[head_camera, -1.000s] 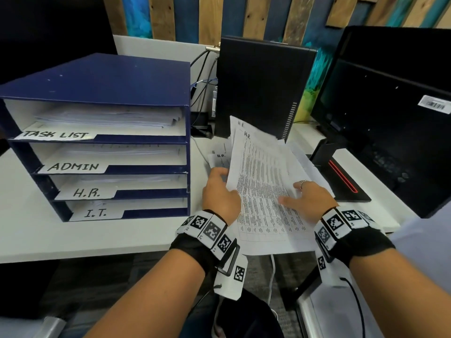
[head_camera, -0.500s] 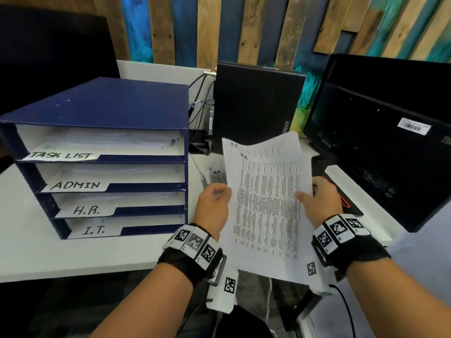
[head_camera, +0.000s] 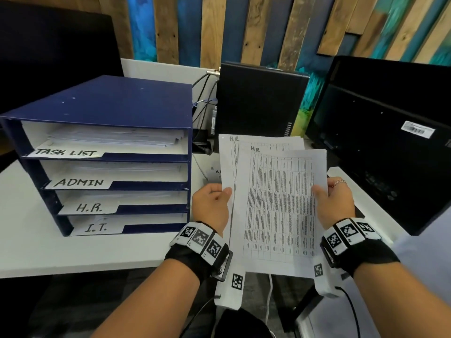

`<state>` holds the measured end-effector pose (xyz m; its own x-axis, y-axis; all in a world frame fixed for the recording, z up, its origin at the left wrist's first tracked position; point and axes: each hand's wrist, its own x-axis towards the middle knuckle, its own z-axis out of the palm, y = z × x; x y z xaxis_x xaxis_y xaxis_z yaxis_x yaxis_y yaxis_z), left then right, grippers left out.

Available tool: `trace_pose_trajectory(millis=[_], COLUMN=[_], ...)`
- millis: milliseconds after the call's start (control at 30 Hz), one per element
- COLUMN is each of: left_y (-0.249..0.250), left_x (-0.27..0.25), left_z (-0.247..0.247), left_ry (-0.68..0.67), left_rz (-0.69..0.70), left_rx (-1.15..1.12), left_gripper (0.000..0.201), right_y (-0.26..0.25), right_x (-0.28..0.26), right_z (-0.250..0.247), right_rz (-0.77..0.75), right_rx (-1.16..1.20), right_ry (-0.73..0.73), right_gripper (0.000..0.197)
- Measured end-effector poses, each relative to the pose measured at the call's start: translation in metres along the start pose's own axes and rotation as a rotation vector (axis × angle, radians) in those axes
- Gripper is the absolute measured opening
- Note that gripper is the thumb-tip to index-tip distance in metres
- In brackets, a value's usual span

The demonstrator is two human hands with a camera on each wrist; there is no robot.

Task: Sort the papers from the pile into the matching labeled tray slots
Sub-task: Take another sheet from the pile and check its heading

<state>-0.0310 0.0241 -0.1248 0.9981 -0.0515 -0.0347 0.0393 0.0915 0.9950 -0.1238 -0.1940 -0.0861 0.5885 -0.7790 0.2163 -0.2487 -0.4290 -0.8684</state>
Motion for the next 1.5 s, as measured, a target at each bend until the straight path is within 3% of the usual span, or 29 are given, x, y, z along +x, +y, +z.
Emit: trace_pose_trajectory(millis=[200,300,467,600,700,967,1100,1333,1500], left_y=[0.000,0.002,0.009,0.016,0.021,0.018,0.007,-0.016,0.001], left_x=[0.002,-0.001,-0.012,-0.023,-0.035,-0.061,-0.071,-0.078,-0.067], left_z=[-0.002,-0.004,-0.004,-0.013,-0.023,-0.085,-0.130,-0.212,-0.247], left_ry=[-0.095,-0.219,-0.210,-0.185,-0.183,0.091,0.228,0.322,0.391], left_rz=[-0.037,-0.144,0.088,0.115,0.184,0.304,0.241,0.053,0.037], left_rx=[0.105,-0.017,0.081,0.049,0.040,0.100,0.206,0.427,0.479], left_gripper=[0.015,0.029,0.020,0.020,0.021,0.025,0.018,0.038,0.043], right_y=[-0.002,-0.002,-0.006,-0.015,-0.024,-0.060,-0.065,-0.057,-0.057], right_x=[-0.003,-0.005,-0.013,-0.025,-0.043,-0.110,-0.149,-0.209,-0.221], right_z=[0.006,0.009,0.007,-0.005,-0.010,0.007,0.037,0.101,0.134], right_rz=[0.013,0.017,-0.003,-0.072,-0.075,-0.172,-0.165,-0.072,0.008], right_rx=[0.071,0.111,0.167,0.140,0.244,0.374,0.395,0.340,0.346], right_ry=[-0.051,-0.050,-0.044,-0.098,-0.140,-0.189,-0.309,-0.543,-0.552], right_gripper=[0.004,0.010,0.022,0.022,0.020,0.015,0.012,0.016,0.009])
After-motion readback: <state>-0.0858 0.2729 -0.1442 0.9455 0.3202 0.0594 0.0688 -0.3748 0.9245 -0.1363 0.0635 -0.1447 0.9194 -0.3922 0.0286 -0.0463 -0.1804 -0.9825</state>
